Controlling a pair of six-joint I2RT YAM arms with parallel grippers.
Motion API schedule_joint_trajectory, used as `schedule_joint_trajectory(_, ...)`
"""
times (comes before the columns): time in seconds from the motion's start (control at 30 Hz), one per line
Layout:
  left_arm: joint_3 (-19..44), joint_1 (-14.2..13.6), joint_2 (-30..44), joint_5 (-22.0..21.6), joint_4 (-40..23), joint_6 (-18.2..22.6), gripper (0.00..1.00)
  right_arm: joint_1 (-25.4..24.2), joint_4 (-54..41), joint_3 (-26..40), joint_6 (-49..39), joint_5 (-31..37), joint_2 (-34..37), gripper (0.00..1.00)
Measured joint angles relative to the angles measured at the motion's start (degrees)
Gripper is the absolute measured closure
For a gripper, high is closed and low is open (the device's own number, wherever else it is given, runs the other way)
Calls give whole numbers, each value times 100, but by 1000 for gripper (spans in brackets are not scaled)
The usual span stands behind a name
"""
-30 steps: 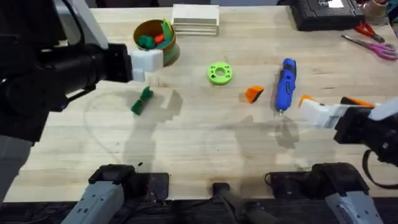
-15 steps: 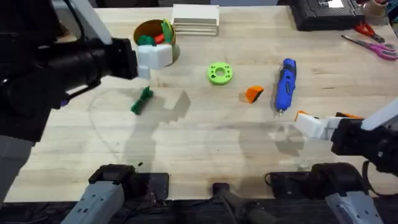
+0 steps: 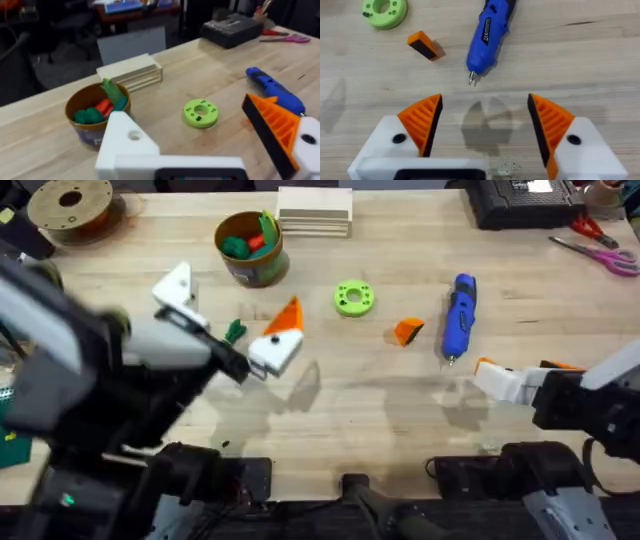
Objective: Pick up the gripper from the table and insert it into the empty holder that is missing its gripper. Then pick up a screw, insert it into the mounting hole, and use the screwdriver to tighten it. Finally, clean up the table by picking up the vegetable and placing it into the bucket.
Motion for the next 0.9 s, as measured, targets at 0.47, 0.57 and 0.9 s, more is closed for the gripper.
schedule_joint_trajectory(0.47, -1790, -497, -1360, 23, 1220, -204, 14, 0, 0, 0, 0, 0, 0, 12)
schedule_joint_trajectory(0.57, -1788, -559, -1360, 17, 1117, -217, 14, 0, 2, 0, 0, 0, 0, 14)
schedule_joint_trajectory(0.9, -1783, -784, -1358, 23, 654, -417, 14, 0, 2, 0, 0, 0, 0, 13)
